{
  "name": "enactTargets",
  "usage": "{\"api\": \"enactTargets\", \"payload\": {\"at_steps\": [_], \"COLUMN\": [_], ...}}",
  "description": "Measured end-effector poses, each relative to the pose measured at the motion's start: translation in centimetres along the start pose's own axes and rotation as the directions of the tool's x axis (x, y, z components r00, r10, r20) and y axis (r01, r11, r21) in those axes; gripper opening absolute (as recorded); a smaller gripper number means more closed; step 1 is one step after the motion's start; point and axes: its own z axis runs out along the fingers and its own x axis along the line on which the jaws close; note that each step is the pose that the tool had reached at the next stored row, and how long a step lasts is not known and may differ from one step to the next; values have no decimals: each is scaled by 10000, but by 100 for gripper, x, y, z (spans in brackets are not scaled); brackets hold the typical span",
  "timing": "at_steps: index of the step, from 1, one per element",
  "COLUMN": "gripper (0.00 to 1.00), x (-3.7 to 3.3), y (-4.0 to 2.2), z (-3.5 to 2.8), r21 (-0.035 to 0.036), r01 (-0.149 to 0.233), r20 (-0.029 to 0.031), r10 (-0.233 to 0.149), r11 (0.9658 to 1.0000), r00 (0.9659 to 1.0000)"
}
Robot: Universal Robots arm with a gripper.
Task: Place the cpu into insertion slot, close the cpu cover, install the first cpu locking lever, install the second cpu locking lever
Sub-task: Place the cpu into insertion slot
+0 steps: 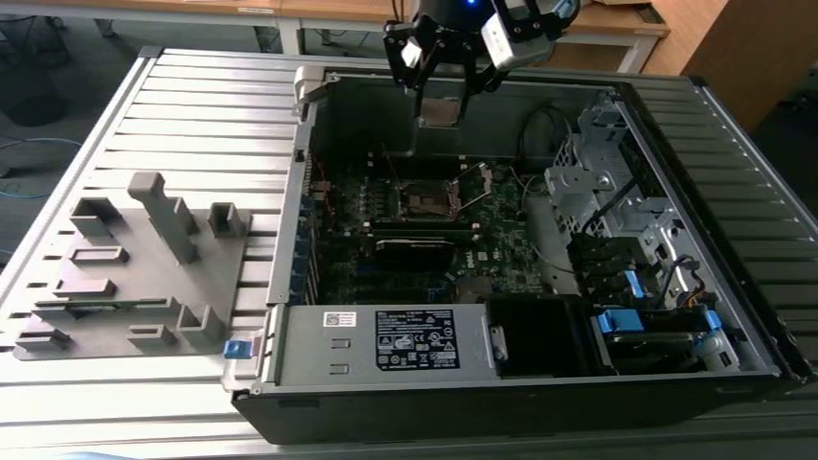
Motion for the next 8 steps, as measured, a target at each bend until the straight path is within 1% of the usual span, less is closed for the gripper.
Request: {"api": "enactTargets", "payload": {"at_steps": [8], "gripper": [54], "x": [0], "y": [-2], "z": [17], "r21": [1], "r01": [0], "r20": [1], "r10": [0], "r11": [10000], "r00": [10000]}}
